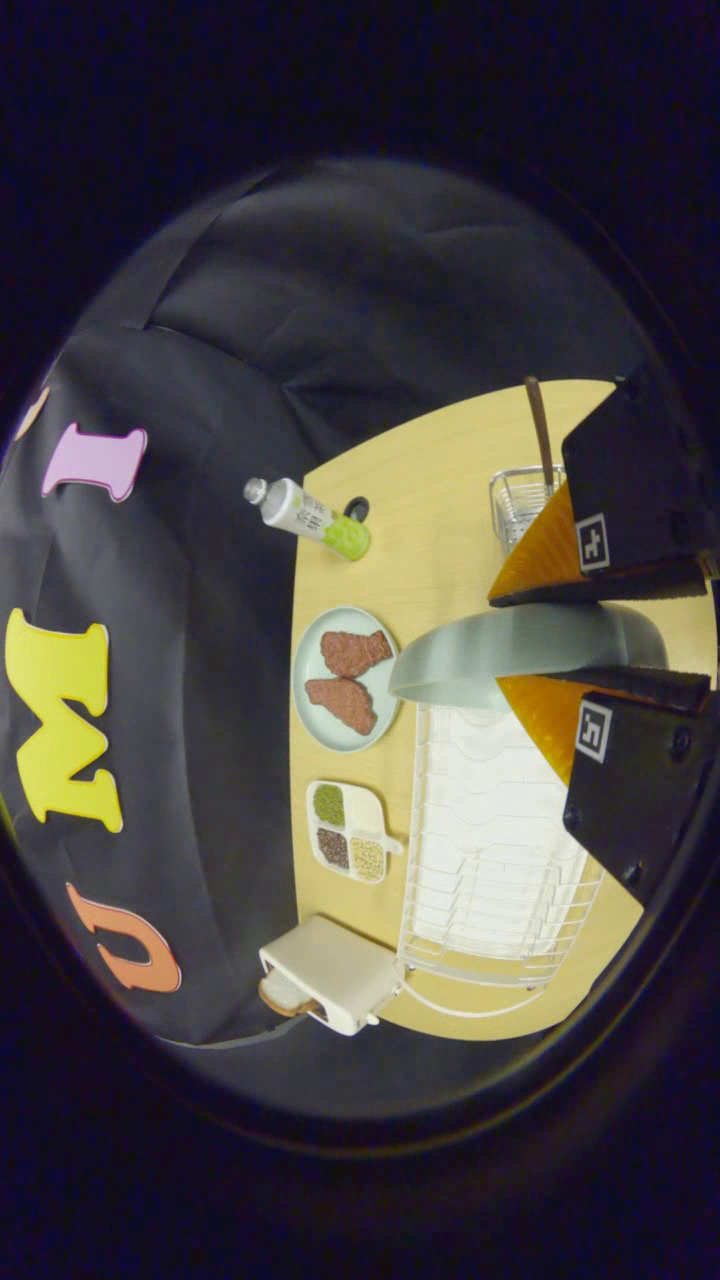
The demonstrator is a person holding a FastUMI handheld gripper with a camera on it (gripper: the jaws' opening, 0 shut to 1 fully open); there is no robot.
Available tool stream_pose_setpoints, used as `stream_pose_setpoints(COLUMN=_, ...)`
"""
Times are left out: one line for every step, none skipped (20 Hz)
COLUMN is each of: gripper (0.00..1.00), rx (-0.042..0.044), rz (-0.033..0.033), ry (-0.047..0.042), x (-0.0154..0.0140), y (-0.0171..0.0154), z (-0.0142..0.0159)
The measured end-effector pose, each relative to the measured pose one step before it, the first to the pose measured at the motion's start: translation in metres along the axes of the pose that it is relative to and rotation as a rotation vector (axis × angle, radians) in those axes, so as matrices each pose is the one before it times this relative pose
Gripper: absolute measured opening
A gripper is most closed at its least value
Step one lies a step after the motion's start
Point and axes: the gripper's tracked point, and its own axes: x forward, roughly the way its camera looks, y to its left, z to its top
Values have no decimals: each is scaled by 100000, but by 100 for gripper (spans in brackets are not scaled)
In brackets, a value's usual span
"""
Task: Take the plate from the dish rack, then take the spoon from the basket and place it into the plate.
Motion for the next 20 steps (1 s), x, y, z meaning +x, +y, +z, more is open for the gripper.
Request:
stream_pose_setpoints(gripper=31, rx=-453, rz=1487, ry=-2200, x=-952, y=187, z=486)
stream_pose_setpoints(gripper=29, rx=1074, rz=2228, ry=-997, x=-622, y=400, z=71)
stream_pose_setpoints(gripper=27, rx=144, rz=2012, ry=-888, x=-1029, y=292, z=-428)
stream_pose_setpoints(gripper=26, rx=-85, rz=2556, ry=-997, x=-779, y=367, z=-387)
stream_pose_setpoints(gripper=26, rx=685, rz=3416, ry=-413, x=-818, y=581, z=-601)
stream_pose_setpoints(gripper=26, rx=726, rz=3639, ry=172, x=-730, y=631, z=-659)
stream_pose_setpoints(gripper=26, rx=910, rz=3337, ry=-248, x=-621, y=472, z=-870)
stream_pose_setpoints(gripper=26, rx=554, rz=2690, ry=-258, x=-575, y=339, z=-905)
stream_pose_setpoints(gripper=26, rx=274, rz=2403, ry=55, x=-439, y=214, z=-1123)
stream_pose_setpoints(gripper=26, rx=844, rz=2324, ry=34, x=-396, y=219, z=-1245)
stream_pose_setpoints(gripper=26, rx=1233, rz=2359, ry=708, x=-336, y=212, z=-1645)
stream_pose_setpoints(gripper=26, rx=1378, rz=2447, ry=999, x=-62, y=168, z=-1639)
stream_pose_setpoints(gripper=26, rx=1199, rz=2408, ry=1191, x=-31, y=140, z=-1672)
stream_pose_setpoints(gripper=26, rx=1078, rz=1743, ry=1326, x=152, y=-75, z=-1622)
stream_pose_setpoints(gripper=26, rx=1576, rz=1463, ry=1238, x=295, y=-192, z=-1643)
stream_pose_setpoints(gripper=26, rx=2177, rz=1545, ry=1629, x=456, y=-193, z=-1731)
stream_pose_setpoints(gripper=26, rx=2665, rz=1899, ry=1824, x=415, y=-102, z=-1690)
stream_pose_setpoints(gripper=26, rx=2898, rz=2118, ry=1725, x=499, y=-98, z=-1721)
stream_pose_setpoints(gripper=26, rx=2597, rz=1687, ry=1342, x=538, y=-159, z=-1448)
stream_pose_setpoints(gripper=26, rx=1783, rz=1008, ry=1266, x=698, y=-270, z=-1186)
